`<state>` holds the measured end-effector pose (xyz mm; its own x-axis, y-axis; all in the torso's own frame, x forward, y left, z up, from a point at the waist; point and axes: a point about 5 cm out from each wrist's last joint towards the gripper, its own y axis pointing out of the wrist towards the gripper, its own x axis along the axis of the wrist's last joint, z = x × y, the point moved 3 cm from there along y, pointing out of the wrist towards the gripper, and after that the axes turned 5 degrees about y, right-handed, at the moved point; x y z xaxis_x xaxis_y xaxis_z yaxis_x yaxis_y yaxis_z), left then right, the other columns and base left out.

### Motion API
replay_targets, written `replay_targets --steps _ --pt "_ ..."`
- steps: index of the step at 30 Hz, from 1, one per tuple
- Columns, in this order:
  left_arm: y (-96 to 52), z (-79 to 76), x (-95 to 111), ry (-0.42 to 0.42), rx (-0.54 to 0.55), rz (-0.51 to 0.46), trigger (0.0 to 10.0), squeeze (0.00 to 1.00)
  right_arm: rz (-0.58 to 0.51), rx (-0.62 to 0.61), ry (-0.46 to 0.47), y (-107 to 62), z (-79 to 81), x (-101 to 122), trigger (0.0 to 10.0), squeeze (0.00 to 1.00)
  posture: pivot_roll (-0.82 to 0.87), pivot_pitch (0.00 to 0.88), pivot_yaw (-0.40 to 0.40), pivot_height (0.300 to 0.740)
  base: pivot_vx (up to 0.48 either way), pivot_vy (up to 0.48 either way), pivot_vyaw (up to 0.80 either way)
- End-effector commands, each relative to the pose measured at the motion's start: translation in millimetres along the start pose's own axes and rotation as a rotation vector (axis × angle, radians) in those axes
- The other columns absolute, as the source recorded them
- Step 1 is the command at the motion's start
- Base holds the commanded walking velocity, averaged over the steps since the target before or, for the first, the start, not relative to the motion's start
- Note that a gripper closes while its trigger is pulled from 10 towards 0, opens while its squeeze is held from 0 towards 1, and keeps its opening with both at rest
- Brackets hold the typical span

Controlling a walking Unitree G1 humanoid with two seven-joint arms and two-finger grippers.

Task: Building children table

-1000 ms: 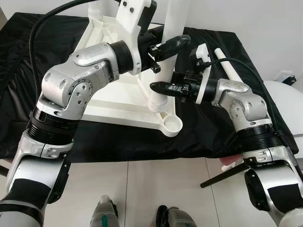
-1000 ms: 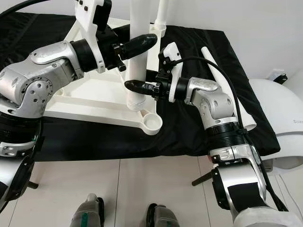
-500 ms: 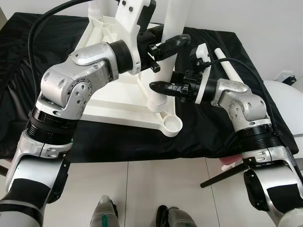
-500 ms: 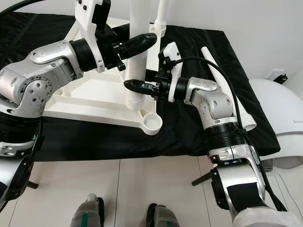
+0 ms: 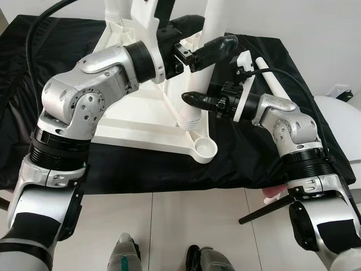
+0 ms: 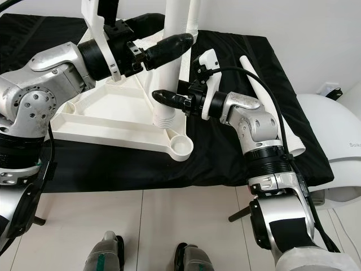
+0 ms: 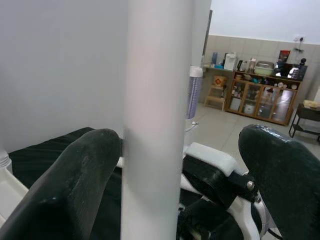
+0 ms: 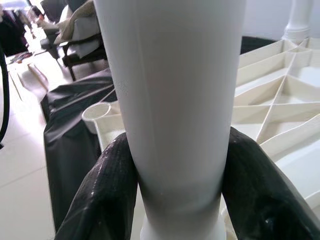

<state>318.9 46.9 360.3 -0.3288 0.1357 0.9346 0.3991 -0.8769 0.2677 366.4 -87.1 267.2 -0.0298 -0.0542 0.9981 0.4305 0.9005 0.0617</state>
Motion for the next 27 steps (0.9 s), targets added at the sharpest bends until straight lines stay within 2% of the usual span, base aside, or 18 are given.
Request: replay_targets --steps 1,3,5,6,7,9,10,13,15,17,18,21,23,25,26,27 --pt "-5.3 0.3 3 0.017 -0.090 -0.017 10.0 1.00 -0.060 -0.040 -0.013 -2.7 -6.2 13 10.0 0.00 0.11 0.082 -0.053 0.740 0.000 0.000 0.00" --pt "-13.3 13.5 -2 0.016 -0.003 -0.022 10.0 1.00 -0.125 -0.099 -0.006 -7.1 -13.0 20 10.0 0.00 0.11 0.080 -0.051 0.740 0.000 0.000 0.00" --pt "-15.2 16.4 -3 0.017 0.017 -0.024 10.0 1.00 -0.141 -0.114 -0.005 -8.3 -14.6 22 10.0 0.00 0.11 0.080 -0.051 0.740 0.000 0.000 0.00" --pt "-18.1 19.5 -3 0.009 0.042 -0.031 10.0 0.00 -0.163 -0.128 0.001 -10.2 -16.3 23 10.0 0.00 0.11 0.078 -0.049 0.740 0.000 0.000 0.00" --pt "-21.5 22.6 -3 0.012 0.074 -0.037 10.0 0.00 -0.196 -0.154 0.006 -13.0 -18.7 26 10.0 0.00 0.11 0.077 -0.046 0.740 0.000 0.000 0.00" --pt "-21.5 22.6 -3 0.012 0.074 -0.037 10.0 0.00 -0.196 -0.154 0.006 -13.0 -18.7 26 10.0 0.00 0.11 0.077 -0.046 0.740 0.000 0.000 0.00" --pt "-29.0 28.5 -8 0.015 0.160 -0.043 10.0 0.00 -0.273 -0.196 0.043 -19.0 -22.5 30 10.0 0.00 0.11 0.080 -0.042 0.740 0.000 0.000 0.00" --pt "-33.8 30.9 -12 0.027 0.214 -0.044 10.0 0.00 -0.325 -0.217 0.062 -22.6 -23.6 32 10.0 0.00 0.11 0.081 -0.042 0.740 0.000 0.000 0.00" --pt "-33.8 30.9 -12 0.027 0.214 -0.044 10.0 0.00 -0.325 -0.217 0.062 -22.6 -23.6 32 10.0 0.00 0.11 0.081 -0.042 0.740 0.000 0.000 0.00" --pt "-37.0 27.0 -23 0.028 0.243 -0.023 10.0 0.00 -0.359 -0.228 0.074 -24.8 -21.9 30 10.0 0.00 0.11 0.089 -0.041 0.740 0.000 0.000 0.00" --pt "-40.5 23.4 -39 0.042 0.294 0.013 10.0 0.00 -0.387 -0.235 0.086 -27.4 -18.4 27 10.0 0.00 0.11 0.101 -0.039 0.740 0.000 0.000 0.00" --pt "-41.7 22.5 -46 0.045 0.313 0.030 10.0 0.00 -0.397 -0.240 0.096 -28.4 -17.6 27 10.0 0.00 0.11 0.106 -0.038 0.740 0.000 0.000 0.00" --pt "-44.6 15.8 -59 0.048 0.320 0.055 10.0 0.00 -0.401 -0.243 0.100 -31.1 -14.9 23 10.0 0.00 0.11 0.114 -0.036 0.740 0.000 0.000 0.00" --pt "-47.2 7.9 -72 0.100 0.318 0.090 10.0 0.00 -0.403 -0.252 0.115 -34.2 -13.6 20 10.0 0.00 0.11 0.118 -0.035 0.740 0.000 0.000 0.00" --pt "-47.2 7.9 -72 0.100 0.318 0.090 10.0 0.00 -0.403 -0.252 0.115 -34.2 -13.6 20 10.0 0.00 0.11 0.118 -0.035 0.740 0.000 0.000 0.00" --pt "-48.3 3.0 -81 0.142 0.311 0.129 10.0 0.00 -0.402 -0.252 0.117 -36.5 -12.1 19 10.0 0.00 0.10 0.122 -0.036 0.740 0.000 0.000 0.00"
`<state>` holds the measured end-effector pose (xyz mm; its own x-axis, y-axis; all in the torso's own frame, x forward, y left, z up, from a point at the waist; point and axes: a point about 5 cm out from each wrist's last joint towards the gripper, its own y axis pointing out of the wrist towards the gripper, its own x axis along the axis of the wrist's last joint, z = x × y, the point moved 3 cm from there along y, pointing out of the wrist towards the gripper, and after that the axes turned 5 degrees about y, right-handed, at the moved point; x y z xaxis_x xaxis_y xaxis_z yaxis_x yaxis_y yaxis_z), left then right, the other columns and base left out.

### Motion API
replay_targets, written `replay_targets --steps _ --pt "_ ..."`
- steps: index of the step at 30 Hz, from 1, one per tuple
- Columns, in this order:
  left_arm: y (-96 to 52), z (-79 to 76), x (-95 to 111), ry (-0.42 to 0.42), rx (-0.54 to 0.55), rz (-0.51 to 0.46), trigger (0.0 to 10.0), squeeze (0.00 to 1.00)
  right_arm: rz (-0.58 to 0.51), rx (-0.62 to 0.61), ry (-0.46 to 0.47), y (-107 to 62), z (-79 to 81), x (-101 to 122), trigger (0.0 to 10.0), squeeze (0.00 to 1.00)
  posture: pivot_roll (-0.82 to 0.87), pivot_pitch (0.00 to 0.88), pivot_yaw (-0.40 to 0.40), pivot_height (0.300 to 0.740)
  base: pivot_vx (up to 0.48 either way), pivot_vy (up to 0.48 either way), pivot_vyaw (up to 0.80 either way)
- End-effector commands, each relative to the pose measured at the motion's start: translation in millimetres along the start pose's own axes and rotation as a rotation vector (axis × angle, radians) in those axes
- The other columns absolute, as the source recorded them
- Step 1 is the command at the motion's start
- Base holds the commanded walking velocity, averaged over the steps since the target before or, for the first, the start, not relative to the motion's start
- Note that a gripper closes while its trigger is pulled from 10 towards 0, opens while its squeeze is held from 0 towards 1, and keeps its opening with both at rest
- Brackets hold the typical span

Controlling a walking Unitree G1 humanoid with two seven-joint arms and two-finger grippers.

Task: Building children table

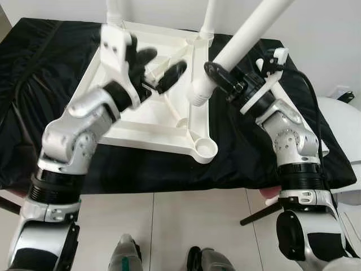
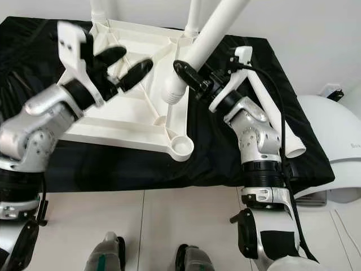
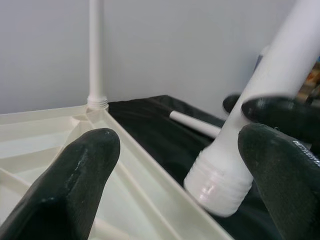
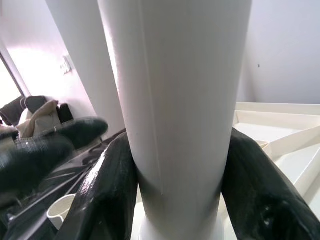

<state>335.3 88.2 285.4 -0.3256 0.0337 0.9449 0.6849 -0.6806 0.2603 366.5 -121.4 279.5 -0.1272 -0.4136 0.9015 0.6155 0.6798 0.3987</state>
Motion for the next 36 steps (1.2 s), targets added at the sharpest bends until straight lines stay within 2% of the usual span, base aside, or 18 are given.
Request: replay_targets --steps 1,2,3,7,15,17,20,23,29,36 --pt "-2.0 -13.1 -11 0.091 -0.024 0.028 10.0 0.00 -0.032 0.001 0.004 -5.0 2.0 6 10.0 0.00 0.10 0.122 -0.036 0.740 0.000 0.000 0.00" --pt "-5.3 -20.3 -24 0.147 -0.041 0.068 10.0 0.00 -0.039 -0.005 0.006 -10.3 2.8 6 10.0 0.00 0.10 0.127 -0.033 0.740 0.000 0.000 0.00" --pt "-5.3 -20.3 -24 0.147 -0.041 0.068 10.0 0.00 -0.039 -0.005 0.006 -10.3 2.8 6 10.0 0.00 0.10 0.127 -0.033 0.740 0.000 0.000 0.00" --pt "-11.3 -31.8 -49 0.251 -0.103 0.145 10.0 0.00 -0.073 -0.031 0.028 -23.2 3.2 12 10.0 0.00 0.10 0.138 -0.034 0.740 0.000 0.000 0.00" --pt "-17.2 -40.9 -67 0.293 -0.172 0.198 10.0 0.00 -0.057 -0.034 0.010 -37.5 2.3 13 10.0 0.00 0.09 0.143 -0.029 0.740 0.000 0.000 0.00" --pt "-26.6 -56.6 -82 0.307 -0.290 0.236 10.0 0.00 -0.003 -0.029 -0.007 -50.0 2.8 9 10.0 0.00 0.08 0.150 -0.026 0.740 0.000 0.000 0.00" --pt "-30.3 -62.8 -90 0.313 -0.332 0.261 10.0 0.00 0.014 -0.023 0.005 -53.6 4.0 7 10.0 0.00 0.08 0.153 -0.028 0.740 0.000 0.000 0.00" --pt "-40.5 -78.8 -107 0.358 -0.436 0.305 10.0 0.00 0.048 0.017 0.008 -56.9 11.0 5 10.0 0.00 0.07 0.156 -0.030 0.740 0.000 0.000 0.00" --pt "-41.7 -82.8 -115 0.381 -0.463 0.325 10.0 0.00 0.056 0.029 0.010 -56.6 13.1 5 10.0 0.00 0.07 0.156 -0.031 0.740 0.000 0.000 0.00" --pt "-41.2 -78.5 -120 0.394 -0.453 0.331 10.0 0.00 0.056 0.032 0.011 -56.2 15.2 6 10.0 0.00 0.07 0.152 -0.031 0.740 0.000 0.000 0.00"
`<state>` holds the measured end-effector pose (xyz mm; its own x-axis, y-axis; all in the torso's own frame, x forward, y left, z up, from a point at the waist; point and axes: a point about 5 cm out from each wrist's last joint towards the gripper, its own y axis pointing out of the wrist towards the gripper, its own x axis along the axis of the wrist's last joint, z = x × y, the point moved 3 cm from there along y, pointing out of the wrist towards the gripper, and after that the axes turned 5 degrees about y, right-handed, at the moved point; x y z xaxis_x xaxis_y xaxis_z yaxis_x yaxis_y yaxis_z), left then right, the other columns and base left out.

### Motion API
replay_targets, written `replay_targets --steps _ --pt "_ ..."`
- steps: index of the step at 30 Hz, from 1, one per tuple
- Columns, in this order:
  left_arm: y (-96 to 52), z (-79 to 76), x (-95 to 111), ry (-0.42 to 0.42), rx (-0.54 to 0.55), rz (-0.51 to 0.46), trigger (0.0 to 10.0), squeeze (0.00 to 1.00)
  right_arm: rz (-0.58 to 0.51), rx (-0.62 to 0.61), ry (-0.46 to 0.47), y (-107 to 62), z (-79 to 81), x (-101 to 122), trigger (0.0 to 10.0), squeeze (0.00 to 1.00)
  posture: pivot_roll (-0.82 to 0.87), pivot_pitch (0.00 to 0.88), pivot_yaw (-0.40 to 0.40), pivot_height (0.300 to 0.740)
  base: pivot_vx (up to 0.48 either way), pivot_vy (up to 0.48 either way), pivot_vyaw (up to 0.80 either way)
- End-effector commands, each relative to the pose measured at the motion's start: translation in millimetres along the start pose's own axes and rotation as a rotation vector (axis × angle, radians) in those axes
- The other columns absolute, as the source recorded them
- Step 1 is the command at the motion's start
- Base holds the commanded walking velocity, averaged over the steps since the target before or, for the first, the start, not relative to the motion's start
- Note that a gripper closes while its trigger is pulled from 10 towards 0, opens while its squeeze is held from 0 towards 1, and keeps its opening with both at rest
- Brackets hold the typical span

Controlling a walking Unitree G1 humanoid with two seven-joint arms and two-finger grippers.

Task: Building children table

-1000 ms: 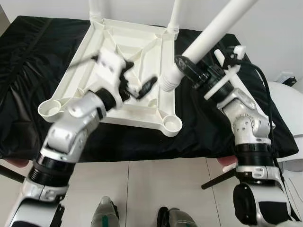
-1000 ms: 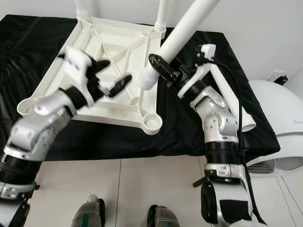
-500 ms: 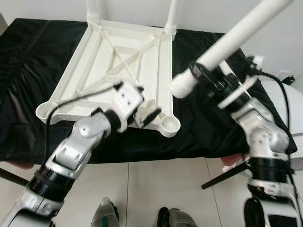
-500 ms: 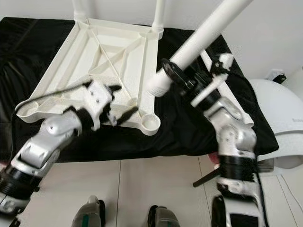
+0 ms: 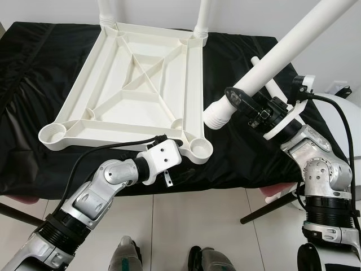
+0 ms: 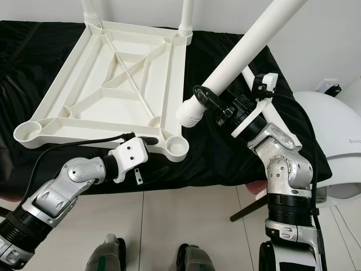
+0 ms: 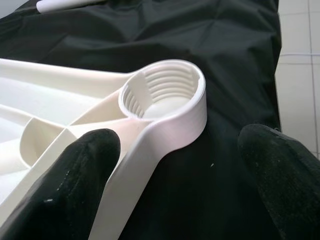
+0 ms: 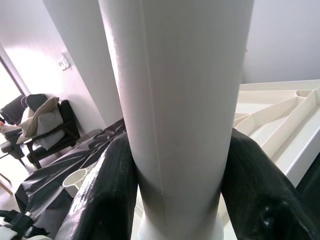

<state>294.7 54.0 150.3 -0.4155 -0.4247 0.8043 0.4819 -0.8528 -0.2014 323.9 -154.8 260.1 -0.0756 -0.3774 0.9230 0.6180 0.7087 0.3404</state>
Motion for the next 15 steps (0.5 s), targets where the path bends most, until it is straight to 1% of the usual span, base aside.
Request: replay_targets --steps 1,3,6,7,9,13,15 --pt "0.3 -2.0 -4 0.011 -0.014 0.013 10.0 0.00 -0.008 0.027 -0.005 0.2 5.6 4 10.0 0.00 0.07 0.152 -0.031 0.740 0.000 0.000 0.00" --pt "-1.8 5.4 -12 0.010 0.020 0.039 10.0 0.00 -0.012 0.034 -0.001 0.6 7.5 6 10.0 0.00 0.07 0.151 -0.030 0.740 0.000 0.000 0.00" --pt "-2.7 9.2 -14 0.010 0.036 0.049 10.0 0.00 -0.013 0.036 0.001 0.7 8.1 6 10.0 0.00 0.07 0.151 -0.031 0.740 0.000 0.000 0.00" --pt "-4.6 16.9 -19 0.013 0.062 0.067 10.0 0.00 -0.010 0.039 0.001 0.6 8.7 6 10.0 0.00 0.07 0.150 -0.032 0.740 0.000 0.000 0.00" --pt "-5.7 23.4 -23 -0.001 0.086 0.082 10.0 0.00 -0.006 0.043 -0.001 0.9 9.4 6 10.0 0.00 0.07 0.149 -0.032 0.740 0.000 0.000 0.00" --pt "-5.9 26.2 -26 -0.011 0.098 0.095 10.0 0.00 -0.005 0.045 -0.002 1.1 9.9 6 10.0 0.00 0.07 0.149 -0.032 0.740 0.000 0.000 0.00" --pt "-5.2 29.2 -31 -0.027 0.104 0.122 10.0 0.00 -0.003 0.051 -0.004 1.4 11.2 6 10.0 0.00 0.06 0.146 -0.028 0.740 0.000 0.000 0.00"
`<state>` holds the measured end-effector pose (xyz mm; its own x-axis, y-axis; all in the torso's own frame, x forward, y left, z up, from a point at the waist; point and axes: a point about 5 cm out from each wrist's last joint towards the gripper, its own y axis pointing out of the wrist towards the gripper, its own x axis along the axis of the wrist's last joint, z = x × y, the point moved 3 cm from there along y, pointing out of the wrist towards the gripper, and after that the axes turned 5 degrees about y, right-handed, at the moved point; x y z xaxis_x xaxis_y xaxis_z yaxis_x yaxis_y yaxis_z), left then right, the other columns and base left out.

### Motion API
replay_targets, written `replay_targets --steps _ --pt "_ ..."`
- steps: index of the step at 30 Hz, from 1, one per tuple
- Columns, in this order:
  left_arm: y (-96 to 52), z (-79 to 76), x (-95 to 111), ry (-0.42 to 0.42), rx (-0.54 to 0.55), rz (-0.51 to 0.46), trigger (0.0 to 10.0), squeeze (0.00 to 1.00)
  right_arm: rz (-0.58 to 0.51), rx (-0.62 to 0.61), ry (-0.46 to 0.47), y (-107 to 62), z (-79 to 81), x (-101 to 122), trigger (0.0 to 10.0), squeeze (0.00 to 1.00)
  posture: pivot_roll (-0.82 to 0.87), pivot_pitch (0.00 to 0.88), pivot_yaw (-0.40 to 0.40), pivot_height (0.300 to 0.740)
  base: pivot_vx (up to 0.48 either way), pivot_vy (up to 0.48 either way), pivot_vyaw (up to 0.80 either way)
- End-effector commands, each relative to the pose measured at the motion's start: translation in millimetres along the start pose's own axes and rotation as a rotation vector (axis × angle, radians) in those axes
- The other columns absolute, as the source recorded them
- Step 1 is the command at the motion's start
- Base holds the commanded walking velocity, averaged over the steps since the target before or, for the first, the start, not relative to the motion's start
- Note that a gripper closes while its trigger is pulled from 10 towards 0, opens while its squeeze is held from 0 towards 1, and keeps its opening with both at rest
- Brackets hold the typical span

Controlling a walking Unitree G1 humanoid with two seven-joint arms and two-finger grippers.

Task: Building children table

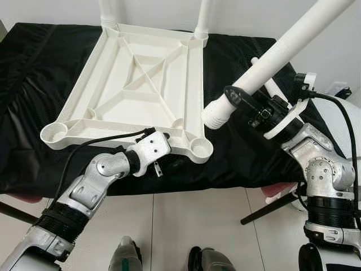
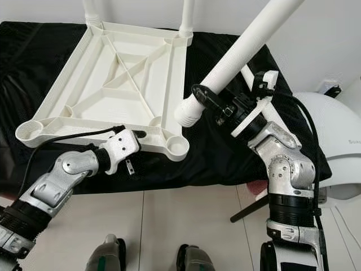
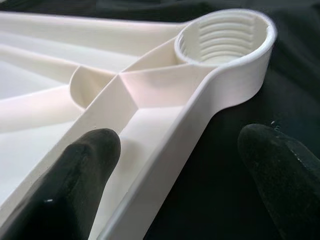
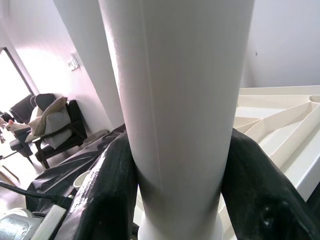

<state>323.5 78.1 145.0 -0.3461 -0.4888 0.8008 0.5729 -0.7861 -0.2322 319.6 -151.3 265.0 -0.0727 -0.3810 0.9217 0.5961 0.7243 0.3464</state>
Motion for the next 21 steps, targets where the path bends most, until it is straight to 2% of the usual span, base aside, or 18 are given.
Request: replay_targets --steps 1,10,12,14,15,17,18,21 --pt "1.6 3.4 -6 -0.002 0.029 0.038 10.0 0.00 -0.001 0.025 -0.009 0.4 5.1 3 10.0 0.00 0.06 0.146 -0.027 0.740 0.000 0.000 0.00" --pt "10.1 -1.6 -3 0.021 -0.049 0.023 10.0 0.00 0.002 0.025 -0.012 0.3 6.2 3 10.0 0.00 0.06 0.143 -0.016 0.740 0.000 0.000 0.00" --pt "18.7 -7.5 3 0.033 -0.116 -0.010 10.0 0.00 0.005 0.023 -0.012 -0.2 6.9 2 10.0 0.00 0.05 0.146 -0.010 0.740 0.000 0.000 0.00" --pt "19.7 -8.2 4 0.035 -0.126 -0.014 10.0 0.00 0.005 0.023 -0.012 -0.2 7.1 2 10.0 0.00 0.05 0.146 -0.010 0.740 0.000 0.000 0.00" --pt "21.2 -9.3 4 0.030 -0.143 -0.021 7.5 0.00 0.005 0.021 -0.014 -0.4 7.0 2 10.0 0.00 0.05 0.148 -0.005 0.740 0.000 0.000 0.00" --pt "22.1 -10.0 5 0.025 -0.153 -0.024 7.5 0.00 0.005 0.019 -0.015 -0.5 6.9 3 10.0 0.00 0.05 0.148 -0.005 0.740 0.000 0.000 0.00" --pt "22.6 -10.8 7 0.009 -0.174 -0.037 0.0 0.00 0.004 0.016 -0.018 -1.0 6.8 3 10.0 0.00 0.04 0.151 -0.001 0.740 0.000 0.000 0.00" --pt "23.0 -11.3 7 -0.001 -0.198 -0.039 0.0 0.00 0.005 0.010 -0.022 -2.6 6.9 4 10.0 0.00 0.04 0.153 0.002 0.740 0.000 0.000 0.00"
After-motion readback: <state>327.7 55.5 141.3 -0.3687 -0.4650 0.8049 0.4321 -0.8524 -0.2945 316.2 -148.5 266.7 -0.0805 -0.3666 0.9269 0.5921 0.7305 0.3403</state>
